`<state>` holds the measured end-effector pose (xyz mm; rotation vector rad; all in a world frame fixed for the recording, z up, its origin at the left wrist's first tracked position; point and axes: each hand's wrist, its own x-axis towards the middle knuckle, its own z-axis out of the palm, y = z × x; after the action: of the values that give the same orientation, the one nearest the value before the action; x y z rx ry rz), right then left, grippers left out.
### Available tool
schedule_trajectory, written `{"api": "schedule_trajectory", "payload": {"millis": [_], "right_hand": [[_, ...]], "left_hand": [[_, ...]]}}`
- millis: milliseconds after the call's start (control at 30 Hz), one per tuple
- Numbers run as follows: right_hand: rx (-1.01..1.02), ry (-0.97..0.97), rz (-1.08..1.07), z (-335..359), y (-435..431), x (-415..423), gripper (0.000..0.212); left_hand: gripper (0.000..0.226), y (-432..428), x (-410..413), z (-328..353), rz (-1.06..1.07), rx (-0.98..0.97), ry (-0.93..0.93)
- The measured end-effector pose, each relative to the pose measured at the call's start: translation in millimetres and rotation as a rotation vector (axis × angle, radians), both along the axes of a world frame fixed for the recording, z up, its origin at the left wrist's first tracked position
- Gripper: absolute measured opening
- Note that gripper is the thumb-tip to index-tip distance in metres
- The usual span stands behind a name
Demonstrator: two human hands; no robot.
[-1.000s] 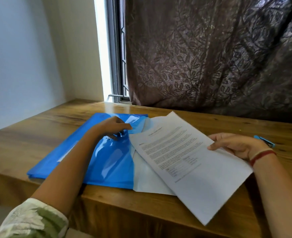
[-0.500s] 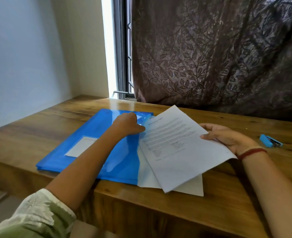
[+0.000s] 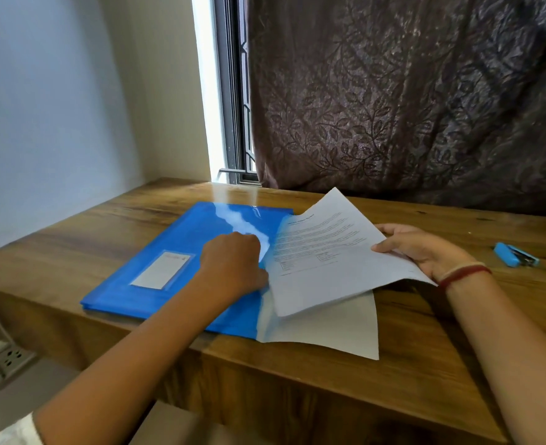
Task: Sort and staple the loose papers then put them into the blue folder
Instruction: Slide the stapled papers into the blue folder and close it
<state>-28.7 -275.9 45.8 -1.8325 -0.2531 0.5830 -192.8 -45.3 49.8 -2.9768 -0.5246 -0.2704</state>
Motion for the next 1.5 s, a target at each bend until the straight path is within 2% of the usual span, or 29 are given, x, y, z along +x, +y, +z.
{"api": "schedule_trajectory", "payload": {"millis": [100,200,300,500,633,833,1033,1167,1367,1433,1500], "right_hand": [[-0.046,-0.002,0.171,12.3,-11.3,-3.3,0.033],[-0.051,-0.008,0.266,18.3,-16.8,-5.7,0.036],[-0.04,-0.024,0.195,13.6,-7.3,-4.2,0.034],[0.03,-0.119,-0.145,-12.1,24.0,-4.0,0.019],[0.062,-0.156,-0.217,-16.5,36.4,-17.6,0.027],[0.044,-0.227,-0.22,-18.2,47.5,-30.3,0.027],[0.134,-0.184,-0.184,-29.1,73.8,-44.2,0.026],[0.094,-0.192,-0.141,-31.2,89.9,-51.7,0.023],[-0.053,-0.204,-0.083,-31.2,88.1,-49.6,0.02],[-0.094,-0.253,-0.09,-30.3,86.0,-48.5,0.027],[-0.138,-0.287,-0.07,-29.8,80.9,-44.1,0.047]], "left_hand": [[0.024,9.1,-4.0,7.7,0.011,-0.107,-0.076],[0.025,11.0,-3.8,12.1,0.01,-0.114,-0.091],[0.024,7.8,-3.5,11.2,0.002,-0.086,-0.077],[0.027,2.0,-7.4,6.5,-0.009,-0.135,-0.064],[0.036,1.5,-13.9,0.5,-0.079,-0.219,-0.019],[0.051,4.4,-28.2,7.1,-0.141,-0.393,0.069],[0.054,-5.3,-31.6,10.7,-0.165,-0.443,0.02],[0.055,-31.0,-32.3,2.2,-0.217,-0.506,0.024],[0.048,-67.2,-36.2,-6.6,-0.292,-0.423,0.056],[0.054,-66.0,-34.5,-7.6,-0.311,-0.465,0.067],[0.057,-50.6,-30.2,1.2,-0.294,-0.597,0.048]]}}
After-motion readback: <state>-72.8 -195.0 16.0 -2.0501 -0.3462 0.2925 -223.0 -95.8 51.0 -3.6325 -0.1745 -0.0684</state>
